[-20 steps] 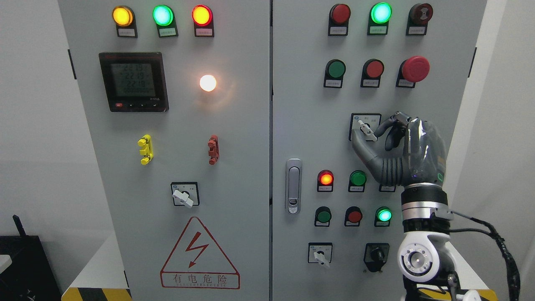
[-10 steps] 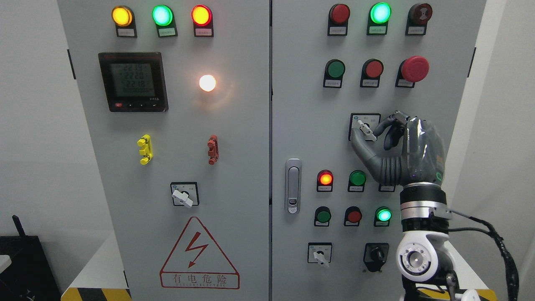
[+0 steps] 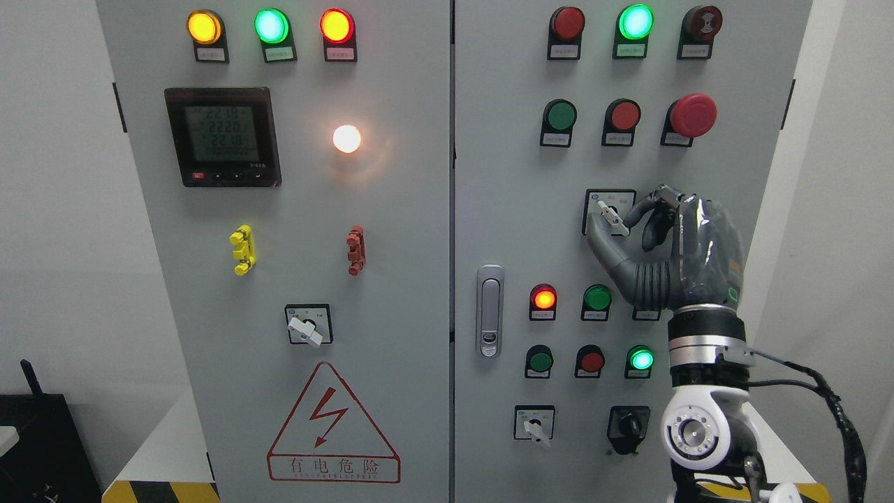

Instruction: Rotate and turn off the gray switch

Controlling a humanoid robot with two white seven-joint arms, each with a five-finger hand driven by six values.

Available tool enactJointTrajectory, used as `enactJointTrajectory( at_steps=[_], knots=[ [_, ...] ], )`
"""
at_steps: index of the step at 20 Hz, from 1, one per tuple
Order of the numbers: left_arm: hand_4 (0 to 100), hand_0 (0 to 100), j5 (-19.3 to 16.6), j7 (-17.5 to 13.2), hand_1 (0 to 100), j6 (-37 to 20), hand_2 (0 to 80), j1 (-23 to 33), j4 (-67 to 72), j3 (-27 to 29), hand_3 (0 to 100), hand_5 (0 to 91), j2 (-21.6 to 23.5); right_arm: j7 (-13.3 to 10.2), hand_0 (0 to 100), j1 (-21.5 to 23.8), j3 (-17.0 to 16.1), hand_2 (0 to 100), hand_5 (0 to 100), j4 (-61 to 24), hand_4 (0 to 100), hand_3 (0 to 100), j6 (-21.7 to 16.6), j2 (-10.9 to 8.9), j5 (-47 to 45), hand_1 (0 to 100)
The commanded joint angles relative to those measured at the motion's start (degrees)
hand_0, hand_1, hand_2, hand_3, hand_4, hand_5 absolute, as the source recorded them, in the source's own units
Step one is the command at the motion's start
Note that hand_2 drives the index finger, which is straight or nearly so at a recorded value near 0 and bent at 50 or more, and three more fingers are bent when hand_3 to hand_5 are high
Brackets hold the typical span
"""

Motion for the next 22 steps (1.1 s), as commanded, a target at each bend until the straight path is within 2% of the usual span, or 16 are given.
enactJointTrajectory(
  at_steps=[1, 22],
  knots=[
    [0, 12, 1.14, -0.01, 39, 0.02, 0.0, -0.53, -1.5, 0.44, 0, 0.0, 0.0, 0.01, 21, 0.0, 0.04, 67, 100, 0.45, 90, 96, 0.03, -0.01, 0.3, 51],
    [0, 12, 1.06, -0.01, 39, 0.02, 0.0, -0.53, -1.5, 0.44, 0, 0.0, 0.0, 0.01, 35, -0.35, 0.13, 70, 100, 0.98, 91, 99, 0.12, -0.01, 0.3, 50]
  ],
)
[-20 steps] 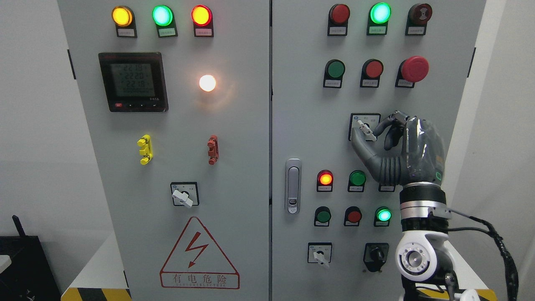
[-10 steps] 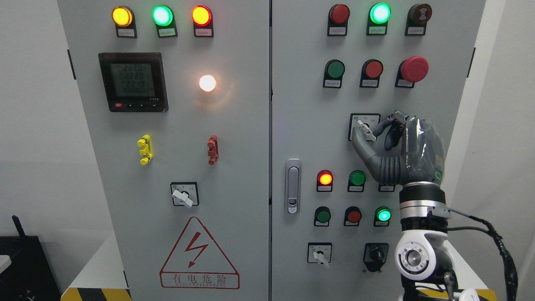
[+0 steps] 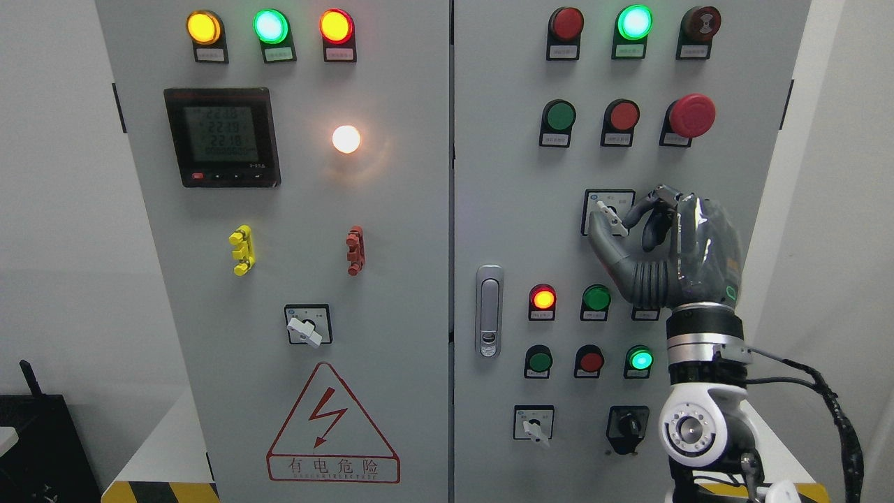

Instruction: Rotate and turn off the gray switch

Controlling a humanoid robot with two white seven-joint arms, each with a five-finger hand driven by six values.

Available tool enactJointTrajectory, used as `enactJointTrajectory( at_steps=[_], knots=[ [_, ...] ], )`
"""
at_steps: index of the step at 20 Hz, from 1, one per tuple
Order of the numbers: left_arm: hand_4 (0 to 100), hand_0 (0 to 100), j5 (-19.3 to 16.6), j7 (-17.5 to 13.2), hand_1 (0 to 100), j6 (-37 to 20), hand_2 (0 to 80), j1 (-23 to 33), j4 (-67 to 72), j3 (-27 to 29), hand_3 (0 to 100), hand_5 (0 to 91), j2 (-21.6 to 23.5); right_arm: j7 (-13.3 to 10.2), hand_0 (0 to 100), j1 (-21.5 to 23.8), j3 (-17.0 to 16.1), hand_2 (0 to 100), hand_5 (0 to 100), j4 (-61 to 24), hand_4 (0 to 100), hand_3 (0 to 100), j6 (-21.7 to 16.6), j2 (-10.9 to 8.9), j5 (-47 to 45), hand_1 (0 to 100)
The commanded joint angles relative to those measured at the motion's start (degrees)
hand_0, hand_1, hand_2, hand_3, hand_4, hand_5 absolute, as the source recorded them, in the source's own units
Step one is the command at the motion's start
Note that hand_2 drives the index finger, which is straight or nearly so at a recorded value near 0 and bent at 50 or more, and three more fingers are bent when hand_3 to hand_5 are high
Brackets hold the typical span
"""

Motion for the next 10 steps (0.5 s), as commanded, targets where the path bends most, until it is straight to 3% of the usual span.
enactJointTrajectory(
  at_steps=[1, 10],
  knots=[
    [0, 12, 1.14, -0.01, 39, 0.01, 0.0, -0.53, -1.49, 0.44, 0, 0.0, 0.0, 0.24, 35, -0.01, 0.04, 70, 100, 0.2, 92, 99, 0.03, -0.01, 0.01, 50],
    [0, 12, 1.06, -0.01, 39, 0.01, 0.0, -0.53, -1.49, 0.44, 0, 0.0, 0.0, 0.24, 37, -0.01, 0.04, 71, 100, 0.29, 92, 99, 0.03, 0.08, 0.01, 49]
  ],
)
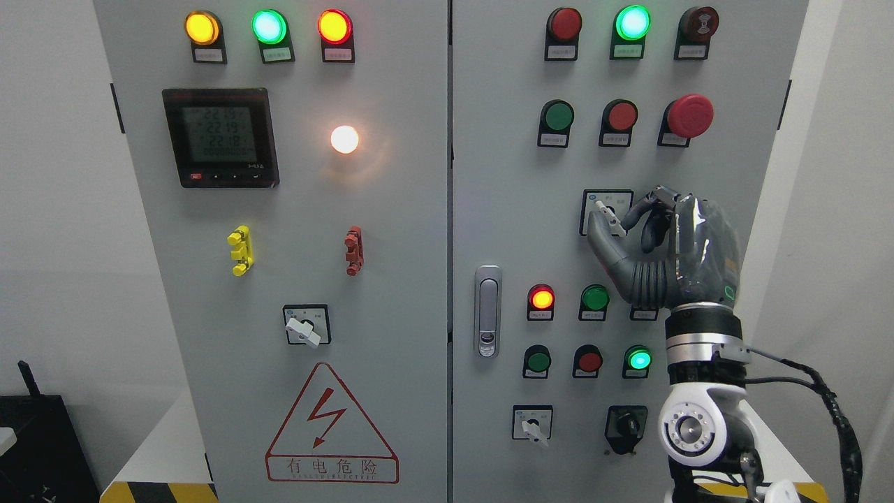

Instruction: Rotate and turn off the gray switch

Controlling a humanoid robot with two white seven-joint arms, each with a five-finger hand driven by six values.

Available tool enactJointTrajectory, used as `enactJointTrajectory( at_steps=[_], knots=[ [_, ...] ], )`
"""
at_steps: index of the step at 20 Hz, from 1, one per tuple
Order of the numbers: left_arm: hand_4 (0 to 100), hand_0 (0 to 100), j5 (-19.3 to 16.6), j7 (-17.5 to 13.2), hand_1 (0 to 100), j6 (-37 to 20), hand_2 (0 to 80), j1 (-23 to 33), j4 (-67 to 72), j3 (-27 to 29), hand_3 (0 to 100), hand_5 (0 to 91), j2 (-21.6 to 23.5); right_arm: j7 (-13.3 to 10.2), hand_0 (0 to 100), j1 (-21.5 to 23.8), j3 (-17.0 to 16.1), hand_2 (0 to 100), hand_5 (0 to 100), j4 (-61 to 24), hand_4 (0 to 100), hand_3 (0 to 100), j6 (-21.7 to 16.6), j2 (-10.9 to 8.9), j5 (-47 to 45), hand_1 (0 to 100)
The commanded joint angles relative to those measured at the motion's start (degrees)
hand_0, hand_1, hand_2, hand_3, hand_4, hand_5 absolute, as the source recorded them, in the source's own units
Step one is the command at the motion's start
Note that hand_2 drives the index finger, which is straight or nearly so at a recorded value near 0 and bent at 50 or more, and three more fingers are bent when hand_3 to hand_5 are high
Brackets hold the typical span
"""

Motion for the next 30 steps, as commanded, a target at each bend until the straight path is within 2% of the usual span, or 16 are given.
enactJointTrajectory(
  at_steps=[1, 30],
  knots=[
    [0, 12, 1.14, -0.02, 39, 0.01, 0.0, -0.53, -1.49, 0.53, 0, 0.0, 0.0, 0.19, 37, 0.01, 0.02, 71, 100, 0.13, 92, 99, 0.03, 0.05, 0.0, 49],
    [0, 12, 1.06, -0.02, 39, 0.01, 0.0, -0.53, -1.49, 0.44, 0, 0.0, 0.0, 0.19, 45, -0.34, 0.11, 73, 100, 0.48, 93, 100, 0.03, 0.05, -0.09, 45]
  ],
)
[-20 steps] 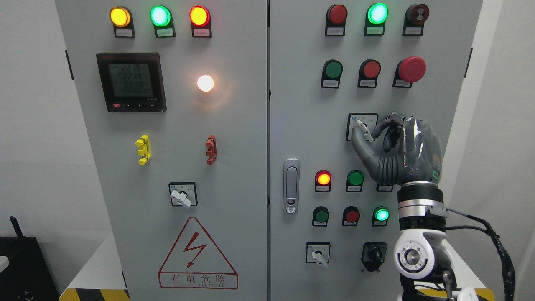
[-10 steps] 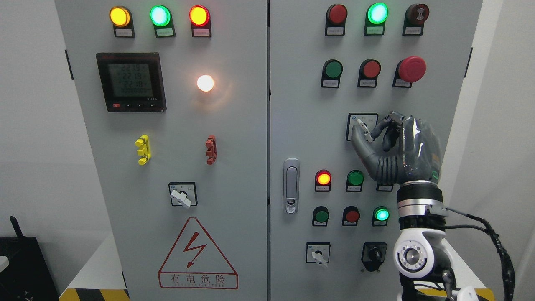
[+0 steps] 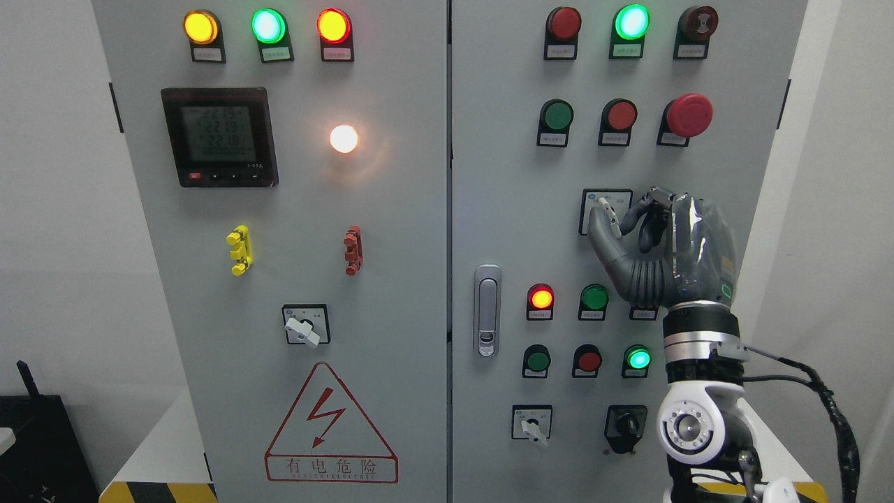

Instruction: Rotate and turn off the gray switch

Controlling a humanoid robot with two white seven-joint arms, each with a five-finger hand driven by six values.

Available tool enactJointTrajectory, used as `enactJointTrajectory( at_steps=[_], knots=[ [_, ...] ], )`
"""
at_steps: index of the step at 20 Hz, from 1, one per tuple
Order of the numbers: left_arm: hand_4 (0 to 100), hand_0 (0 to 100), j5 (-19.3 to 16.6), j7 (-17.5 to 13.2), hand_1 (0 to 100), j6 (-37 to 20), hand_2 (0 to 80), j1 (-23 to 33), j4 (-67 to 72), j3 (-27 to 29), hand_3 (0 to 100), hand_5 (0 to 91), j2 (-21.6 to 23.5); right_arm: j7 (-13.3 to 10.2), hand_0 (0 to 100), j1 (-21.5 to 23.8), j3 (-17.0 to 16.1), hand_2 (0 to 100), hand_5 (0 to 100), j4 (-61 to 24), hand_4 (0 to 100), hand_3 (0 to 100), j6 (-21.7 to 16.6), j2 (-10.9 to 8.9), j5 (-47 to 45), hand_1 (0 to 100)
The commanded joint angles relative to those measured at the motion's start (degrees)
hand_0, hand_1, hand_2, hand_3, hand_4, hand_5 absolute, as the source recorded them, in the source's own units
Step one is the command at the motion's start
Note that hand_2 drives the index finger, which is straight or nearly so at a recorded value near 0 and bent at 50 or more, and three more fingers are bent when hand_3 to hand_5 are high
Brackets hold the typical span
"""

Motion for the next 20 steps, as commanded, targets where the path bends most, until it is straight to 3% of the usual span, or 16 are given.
enactJointTrajectory(
  at_steps=[1, 20],
  knots=[
    [0, 12, 1.14, -0.01, 39, 0.01, 0.0, -0.53, -1.49, 0.44, 0, 0.0, 0.01, -0.36, 45, -0.02, 0.0, 73, 100, 0.24, 93, 100, -0.06, 0.0, -0.02, 45],
    [0, 12, 1.14, -0.01, 39, 0.01, 0.0, -0.53, -1.49, 0.44, 0, 0.0, 0.01, -0.8, 45, -0.02, -0.35, 74, 100, 0.33, 93, 100, -0.06, 0.0, 0.07, 43]
  ],
)
